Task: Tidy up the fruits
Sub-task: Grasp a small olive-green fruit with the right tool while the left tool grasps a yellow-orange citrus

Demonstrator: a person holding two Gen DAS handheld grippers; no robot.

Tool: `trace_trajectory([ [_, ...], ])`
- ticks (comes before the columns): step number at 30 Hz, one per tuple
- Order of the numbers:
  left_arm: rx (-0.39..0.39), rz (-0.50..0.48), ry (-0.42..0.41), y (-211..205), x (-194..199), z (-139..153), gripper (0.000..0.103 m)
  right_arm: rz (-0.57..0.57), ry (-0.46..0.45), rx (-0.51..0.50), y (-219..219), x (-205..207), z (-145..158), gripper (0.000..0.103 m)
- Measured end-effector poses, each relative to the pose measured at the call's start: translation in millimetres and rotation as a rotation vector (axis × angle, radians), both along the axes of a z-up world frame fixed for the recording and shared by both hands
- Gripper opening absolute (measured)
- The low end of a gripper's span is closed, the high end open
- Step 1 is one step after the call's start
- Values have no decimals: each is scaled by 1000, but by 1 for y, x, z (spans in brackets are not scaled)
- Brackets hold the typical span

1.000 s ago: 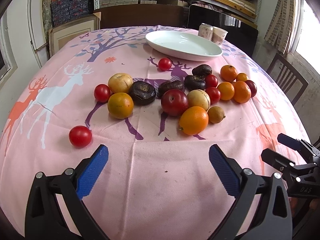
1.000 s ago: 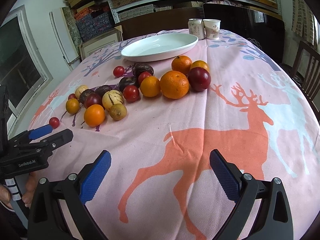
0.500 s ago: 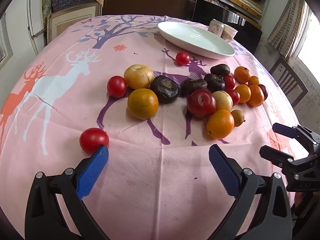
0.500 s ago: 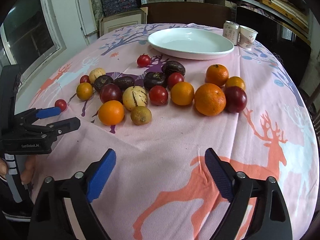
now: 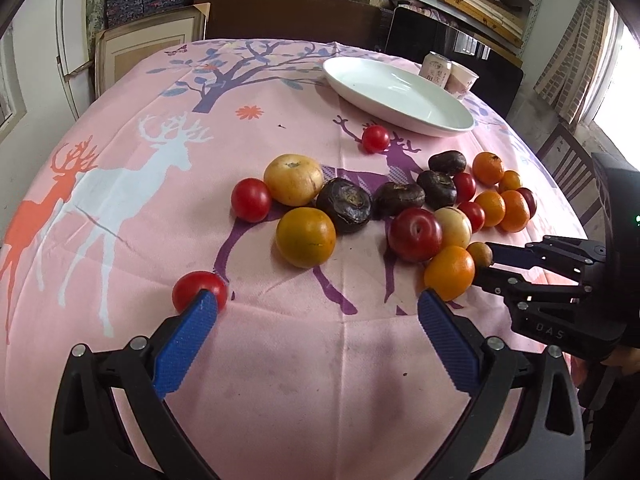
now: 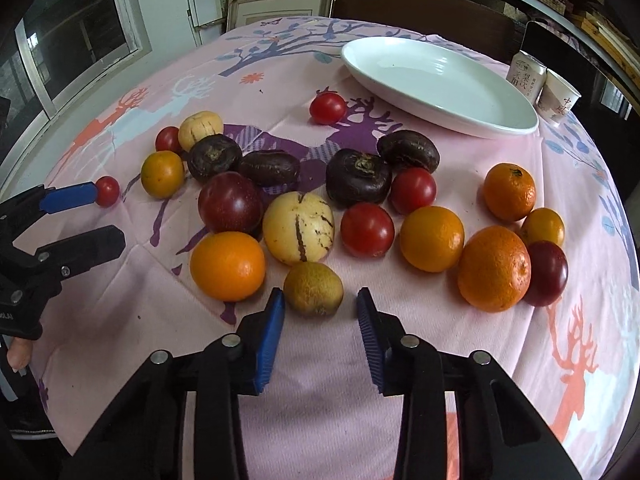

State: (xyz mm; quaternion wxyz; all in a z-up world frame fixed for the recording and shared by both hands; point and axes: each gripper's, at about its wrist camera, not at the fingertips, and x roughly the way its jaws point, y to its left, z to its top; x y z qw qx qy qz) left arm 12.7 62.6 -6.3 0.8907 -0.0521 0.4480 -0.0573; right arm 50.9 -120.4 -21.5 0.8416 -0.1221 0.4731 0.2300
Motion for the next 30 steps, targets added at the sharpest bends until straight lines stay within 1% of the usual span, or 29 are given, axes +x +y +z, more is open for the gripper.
trace_trajectory([
  [1,4,-7,-1,-2,2,-1,98,0,-1,9,0,1,0,29],
  [4,15,-20,-2,-7,8,-2,98,-4,-8,26,-2,0,0,29],
  [7,14,-23,-9,-8,16,-2,97,-18,6,73,-11,-2,0,29],
  [8,15,-23,-7,-9,19,-3,91,-21,10,81,-14,-2,0,29],
  [9,15,-26,2,-9,23,-4,78,-25,12,88,-17,-3,1,29],
  [11,-1,-35,41,-8,31,-11,65,-32,16,102,-23,-5,1,29],
  [13,1,-16,62,-5,36,-16,64,-38,16,116,-28,-7,2,29],
  [17,20,-9,52,-6,40,-17,57,-41,11,128,-36,-9,4,29],
  [19,33,-4,50,-5,43,-17,49,-40,10,130,-37,-8,4,29],
  [20,47,3,46,-5,45,-17,38,-38,11,133,-37,-8,3,29],
  [21,52,3,41,-4,47,-16,36,-34,13,138,-38,-8,3,29],
  [25,61,-12,52,-5,47,-13,36,-22,9,153,-40,-8,7,29],
  [26,45,-26,49,-6,45,-8,36,-23,1,165,-43,-7,12,29],
  [28,13,-71,17,-11,42,7,36,-36,-30,196,-53,-2,25,29],
  [30,19,-100,-30,-22,46,26,36,-60,-90,211,-61,6,43,29],
])
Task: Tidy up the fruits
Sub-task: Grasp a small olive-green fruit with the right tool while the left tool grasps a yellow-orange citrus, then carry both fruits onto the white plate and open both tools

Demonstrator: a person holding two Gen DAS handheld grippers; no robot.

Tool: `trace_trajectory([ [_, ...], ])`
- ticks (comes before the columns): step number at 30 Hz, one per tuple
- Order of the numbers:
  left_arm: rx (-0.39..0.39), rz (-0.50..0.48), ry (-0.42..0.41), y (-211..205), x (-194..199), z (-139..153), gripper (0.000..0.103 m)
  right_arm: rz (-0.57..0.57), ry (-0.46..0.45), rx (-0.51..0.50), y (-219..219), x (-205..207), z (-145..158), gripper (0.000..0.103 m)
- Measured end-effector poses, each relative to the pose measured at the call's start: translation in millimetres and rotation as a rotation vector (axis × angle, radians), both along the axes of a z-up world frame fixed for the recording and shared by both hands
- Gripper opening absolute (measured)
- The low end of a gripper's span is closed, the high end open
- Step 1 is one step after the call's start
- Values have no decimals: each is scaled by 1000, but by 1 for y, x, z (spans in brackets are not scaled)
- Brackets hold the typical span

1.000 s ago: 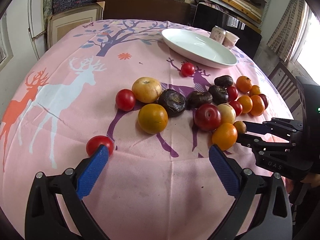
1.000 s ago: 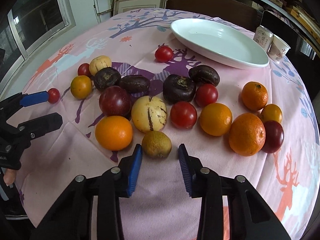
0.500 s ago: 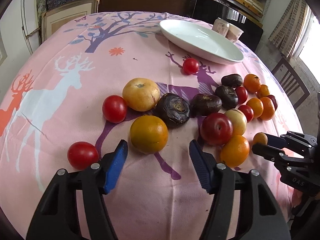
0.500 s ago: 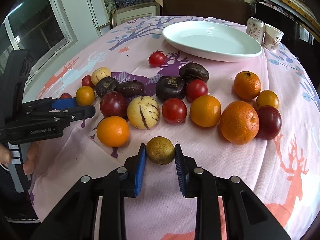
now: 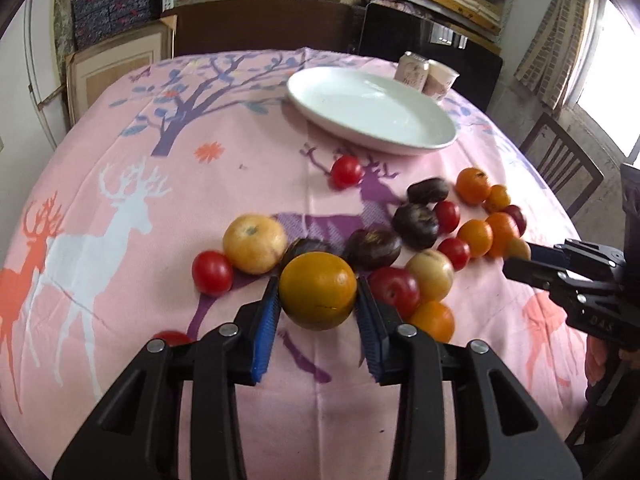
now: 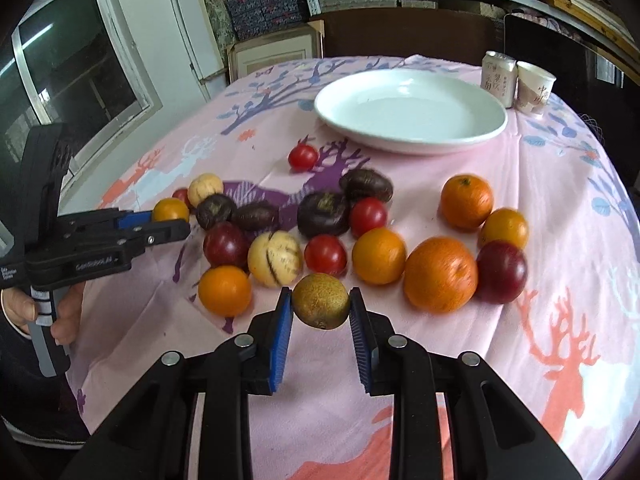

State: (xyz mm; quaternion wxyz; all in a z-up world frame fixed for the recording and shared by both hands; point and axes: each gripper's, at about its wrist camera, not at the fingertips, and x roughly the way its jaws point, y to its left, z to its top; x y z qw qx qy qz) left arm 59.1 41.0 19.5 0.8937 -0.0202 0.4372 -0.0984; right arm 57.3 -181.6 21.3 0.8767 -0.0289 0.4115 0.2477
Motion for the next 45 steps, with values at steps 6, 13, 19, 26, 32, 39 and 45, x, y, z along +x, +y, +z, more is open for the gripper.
trace_trajectory([
  [6,-12,-22,-50,-37,74,29,36,-119,-137,72,-12,61,33,29],
  [13,-88,45,27,-61,158,13,36,-214,-24,105,-9,144,5,29],
  [19,-80,73,77,-75,185,-9,36,-253,39,122,-11,173,-14,30],
  [26,-115,81,59,-67,174,-1,69,-254,38,141,-20,160,-5,48],
  [32,-142,78,27,-39,133,14,91,-221,-14,120,-33,122,10,63],
  [39,-91,102,-30,-5,85,17,91,-152,-32,75,-35,63,10,66],
  [45,-10,116,-62,17,56,14,92,-51,-15,24,-10,12,-2,67],
])
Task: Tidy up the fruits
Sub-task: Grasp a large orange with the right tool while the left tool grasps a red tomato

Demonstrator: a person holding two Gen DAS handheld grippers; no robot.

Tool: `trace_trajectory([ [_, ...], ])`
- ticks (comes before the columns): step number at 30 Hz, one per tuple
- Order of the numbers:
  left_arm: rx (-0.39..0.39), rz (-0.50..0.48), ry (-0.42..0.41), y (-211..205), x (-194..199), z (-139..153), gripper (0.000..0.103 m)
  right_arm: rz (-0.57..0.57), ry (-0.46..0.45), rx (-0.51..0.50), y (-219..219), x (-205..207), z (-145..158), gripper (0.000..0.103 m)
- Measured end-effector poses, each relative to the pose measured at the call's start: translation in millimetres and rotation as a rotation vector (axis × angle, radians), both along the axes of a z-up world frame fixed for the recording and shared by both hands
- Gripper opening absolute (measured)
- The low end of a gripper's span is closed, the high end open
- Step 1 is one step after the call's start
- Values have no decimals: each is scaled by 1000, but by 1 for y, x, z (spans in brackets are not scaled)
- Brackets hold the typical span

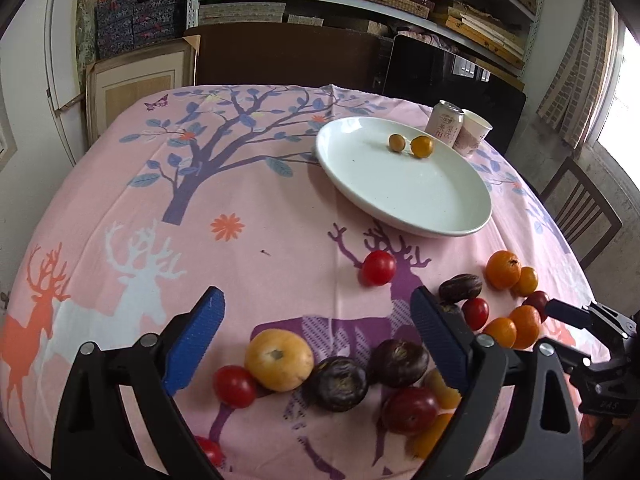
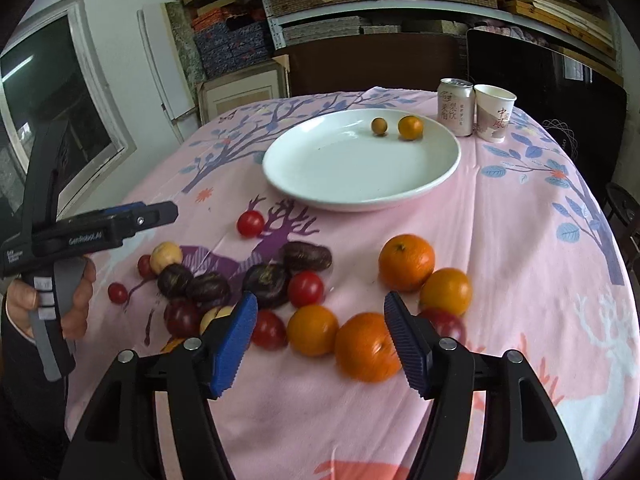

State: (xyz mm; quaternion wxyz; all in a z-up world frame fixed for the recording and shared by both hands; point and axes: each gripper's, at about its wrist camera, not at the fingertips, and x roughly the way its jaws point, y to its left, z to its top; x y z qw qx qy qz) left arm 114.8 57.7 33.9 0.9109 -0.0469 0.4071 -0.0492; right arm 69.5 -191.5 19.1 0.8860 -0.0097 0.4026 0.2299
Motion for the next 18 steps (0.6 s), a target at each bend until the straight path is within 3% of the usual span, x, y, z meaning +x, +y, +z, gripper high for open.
trace_trajectory([
  [7,-4,44,36,29,-14,-15,93,162,73,-53,57,-38,-23,67],
  [14,-15,86,49,56,-26,-23,93,202,110,-106,98,-36,-40,66],
  [17,18,73,52,58,-33,-27,93,193,87,-140,106,-34,-42,45],
  [18,22,61,57,57,-34,-28,93,193,84,-151,108,-32,-43,45],
])
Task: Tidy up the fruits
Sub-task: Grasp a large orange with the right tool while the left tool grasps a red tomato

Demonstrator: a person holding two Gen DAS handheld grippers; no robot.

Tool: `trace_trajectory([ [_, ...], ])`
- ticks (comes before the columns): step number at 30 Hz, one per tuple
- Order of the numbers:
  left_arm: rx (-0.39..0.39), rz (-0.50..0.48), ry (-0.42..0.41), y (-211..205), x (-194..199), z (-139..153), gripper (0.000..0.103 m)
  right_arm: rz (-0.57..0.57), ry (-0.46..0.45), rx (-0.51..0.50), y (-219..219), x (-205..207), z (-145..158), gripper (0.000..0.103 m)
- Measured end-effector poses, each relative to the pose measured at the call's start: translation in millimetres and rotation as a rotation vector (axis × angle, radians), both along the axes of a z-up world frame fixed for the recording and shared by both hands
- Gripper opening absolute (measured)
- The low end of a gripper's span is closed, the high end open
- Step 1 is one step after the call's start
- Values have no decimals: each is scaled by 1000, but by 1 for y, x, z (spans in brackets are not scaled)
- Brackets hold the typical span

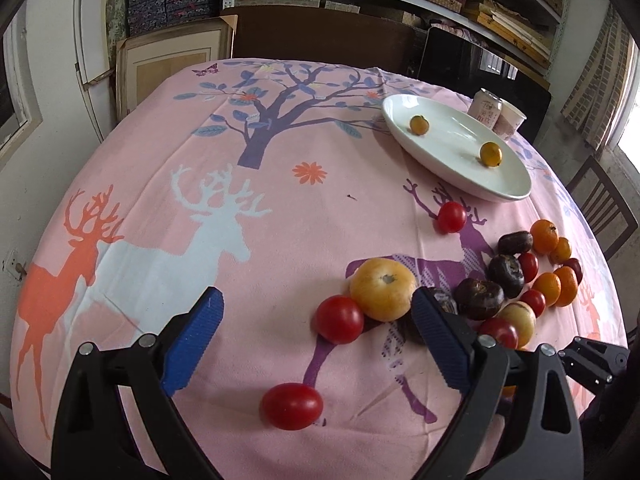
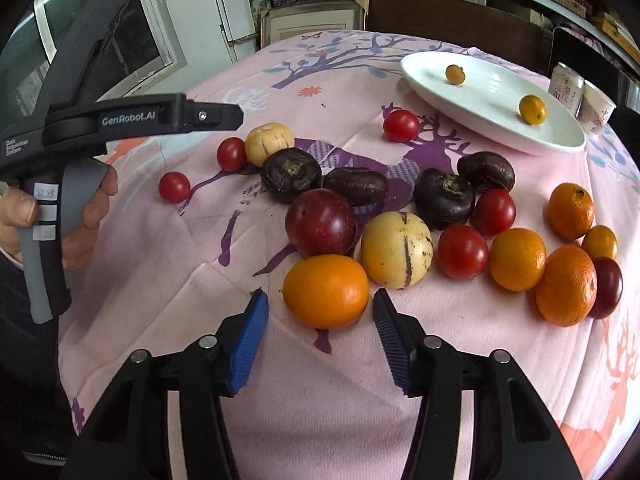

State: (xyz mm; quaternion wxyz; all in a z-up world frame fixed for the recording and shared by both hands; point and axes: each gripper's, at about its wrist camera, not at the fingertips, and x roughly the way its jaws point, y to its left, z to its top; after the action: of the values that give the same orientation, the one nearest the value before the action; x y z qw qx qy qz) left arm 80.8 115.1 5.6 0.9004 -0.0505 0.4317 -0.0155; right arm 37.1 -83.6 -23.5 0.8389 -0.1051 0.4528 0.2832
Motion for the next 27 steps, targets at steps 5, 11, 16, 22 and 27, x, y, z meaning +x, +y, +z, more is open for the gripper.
trace_trajectory([
  [5,53,-18,23,-4,-6,-6,93,-4,11,19,-4,1,1,44],
  [11,89,-18,25,3,-29,-7,93,-10,25,52,-24,-5,1,44],
  [16,109,-12,56,10,-45,-15,93,-17,22,73,-34,-8,4,44],
  [22,80,-4,109,11,-42,-28,50,-7,15,92,-34,-11,7,44],
  [27,67,-69,93,-7,-45,-22,31,-21,7,102,-42,-12,10,44],
])
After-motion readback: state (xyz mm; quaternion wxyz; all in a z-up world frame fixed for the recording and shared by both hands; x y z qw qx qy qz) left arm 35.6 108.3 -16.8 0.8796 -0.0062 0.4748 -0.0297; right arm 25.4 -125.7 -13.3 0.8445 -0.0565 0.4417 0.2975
